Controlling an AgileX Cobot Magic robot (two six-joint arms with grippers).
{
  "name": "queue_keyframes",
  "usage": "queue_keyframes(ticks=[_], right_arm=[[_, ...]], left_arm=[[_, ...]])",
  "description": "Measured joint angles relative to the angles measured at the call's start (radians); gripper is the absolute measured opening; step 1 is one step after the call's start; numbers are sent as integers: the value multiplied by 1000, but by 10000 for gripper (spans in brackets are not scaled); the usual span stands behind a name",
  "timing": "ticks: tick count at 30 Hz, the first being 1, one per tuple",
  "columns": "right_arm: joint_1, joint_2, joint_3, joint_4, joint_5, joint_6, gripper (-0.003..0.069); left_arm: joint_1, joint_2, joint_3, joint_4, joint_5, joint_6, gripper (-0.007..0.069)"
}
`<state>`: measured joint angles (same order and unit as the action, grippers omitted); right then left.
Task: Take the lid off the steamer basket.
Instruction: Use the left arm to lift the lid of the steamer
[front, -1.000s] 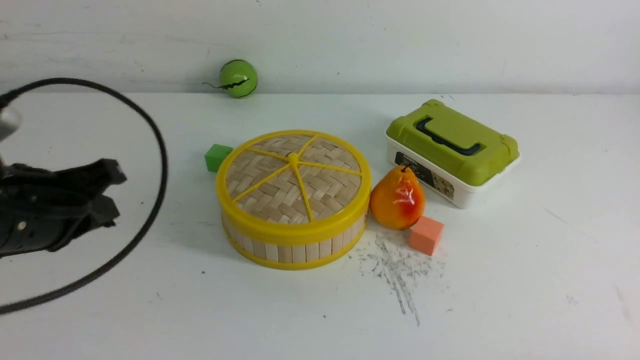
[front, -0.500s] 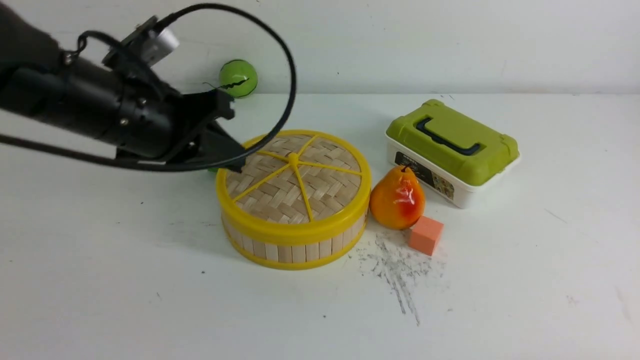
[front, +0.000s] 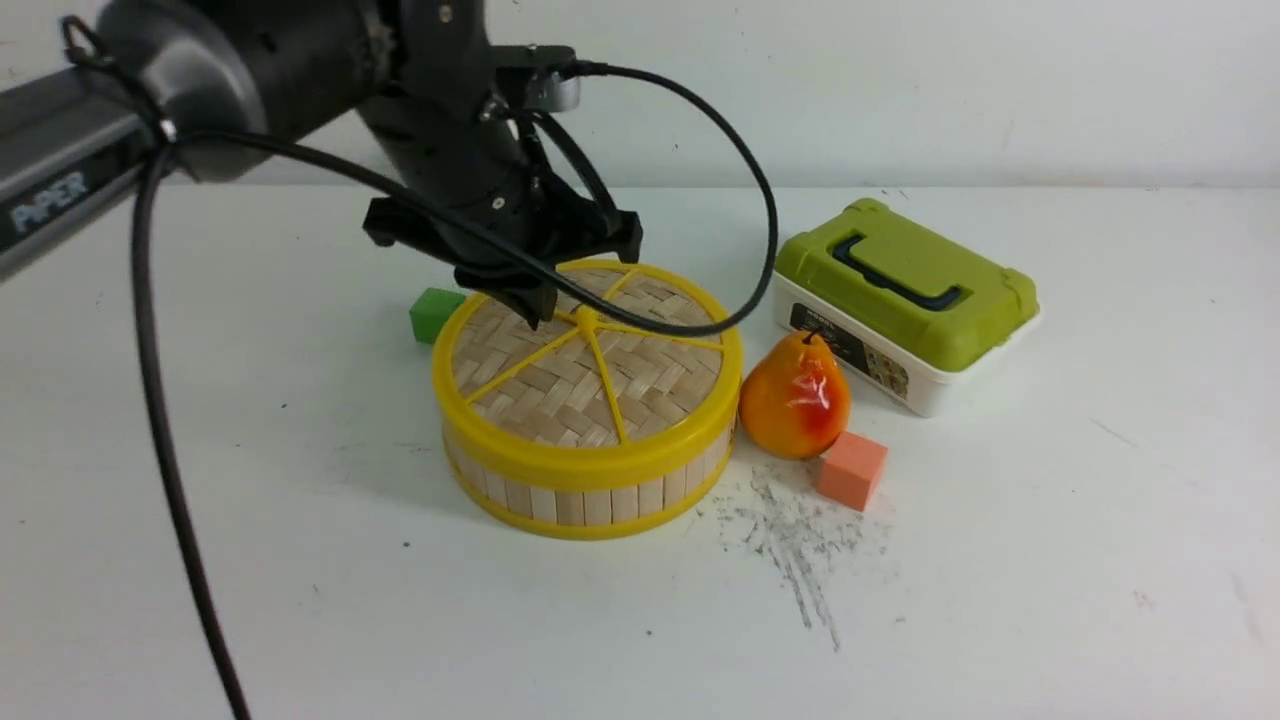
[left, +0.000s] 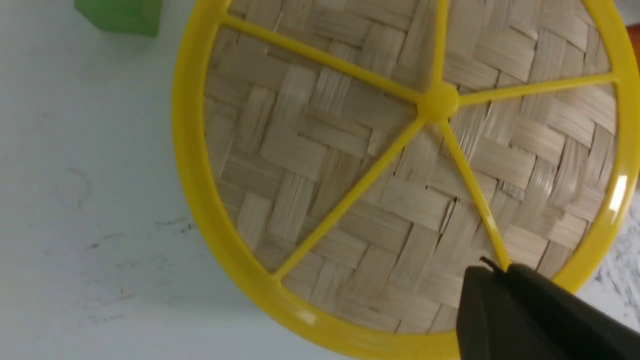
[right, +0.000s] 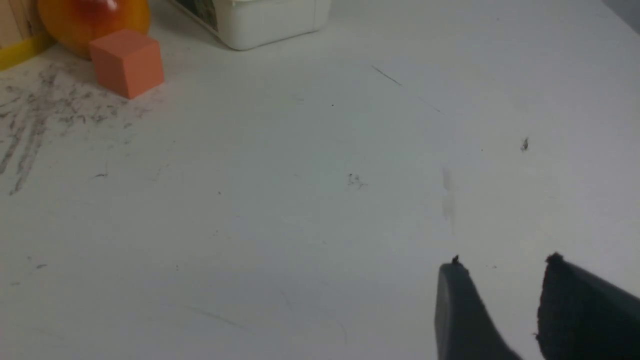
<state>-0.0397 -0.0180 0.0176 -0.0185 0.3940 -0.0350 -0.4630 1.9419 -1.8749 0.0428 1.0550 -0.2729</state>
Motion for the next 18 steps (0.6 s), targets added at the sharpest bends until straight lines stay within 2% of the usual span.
queue_keyframes(ticks=[4,5,7,10,18], right_arm=[[0,0,0,0,0,0,239],[0,0,0,0,0,0,239],[0,0,0,0,0,0,239],[0,0,0,0,0,0,239],[0,0,0,0,0,0,239]], left_arm=[[-10,62,-63,23,-17,-1,192],[-11,65,-64,25,-19,-1,208],[-12,97,-73,56,-71,-1,284],[-13,135,-73,86,-136,7,345],[-13,186,-73,93,-203,122,335]])
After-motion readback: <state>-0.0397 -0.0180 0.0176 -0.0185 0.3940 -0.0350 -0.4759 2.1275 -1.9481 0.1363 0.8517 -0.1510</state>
